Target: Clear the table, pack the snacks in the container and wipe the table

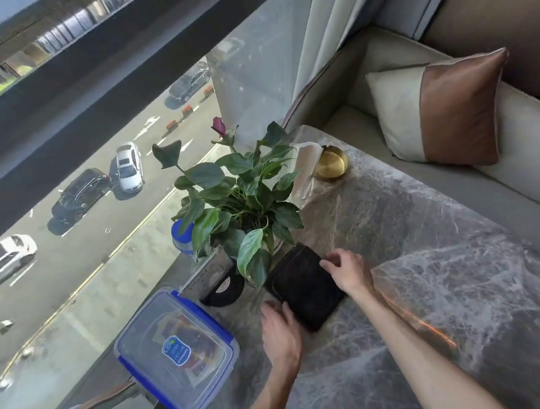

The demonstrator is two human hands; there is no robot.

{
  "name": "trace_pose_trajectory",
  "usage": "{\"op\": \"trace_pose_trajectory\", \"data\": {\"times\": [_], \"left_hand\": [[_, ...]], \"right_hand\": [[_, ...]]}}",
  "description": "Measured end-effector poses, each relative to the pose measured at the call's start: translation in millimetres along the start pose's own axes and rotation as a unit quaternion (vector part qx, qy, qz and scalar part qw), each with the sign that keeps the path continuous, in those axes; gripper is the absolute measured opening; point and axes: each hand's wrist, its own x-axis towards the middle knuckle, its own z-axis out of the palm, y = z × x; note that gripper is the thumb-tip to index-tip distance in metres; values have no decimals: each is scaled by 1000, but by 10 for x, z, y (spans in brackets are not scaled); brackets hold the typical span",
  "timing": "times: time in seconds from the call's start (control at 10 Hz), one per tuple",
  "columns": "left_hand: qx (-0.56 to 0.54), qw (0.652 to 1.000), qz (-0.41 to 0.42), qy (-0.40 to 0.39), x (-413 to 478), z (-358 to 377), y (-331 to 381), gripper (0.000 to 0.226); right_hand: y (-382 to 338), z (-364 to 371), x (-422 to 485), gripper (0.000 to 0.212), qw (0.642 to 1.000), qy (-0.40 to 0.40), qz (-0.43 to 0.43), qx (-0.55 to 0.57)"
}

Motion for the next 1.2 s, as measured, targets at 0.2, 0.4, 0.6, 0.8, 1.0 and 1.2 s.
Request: {"op": "trace_pose_trajectory", "data": {"times": [0.2, 0.4, 0.6, 0.8, 1.0, 1.2], "left_hand": [[-44, 993, -109, -22, 267, 12, 192, 35], [-47, 996, -68, 15, 280, 53, 204, 18], [-32, 994, -108, -10, 299, 104, 143, 31], [-8, 995, -91, -31, 307, 76, 130, 30], [-3, 986, -129, -110, 143, 199, 35, 23], [-24, 976, -138, -170, -19, 218, 73, 17]], "right_hand": [[-190, 123, 196, 24, 999, -26, -19, -32], [-123, 118, 231, 17, 998, 19, -38, 45], [90, 74, 172, 18, 999, -2, -35, 18], [62, 136, 23, 15, 998, 46, -31, -8], [131, 196, -315, 27, 989, 102, 95, 49], [333, -26, -608, 49, 961, 27, 79, 263]]}}
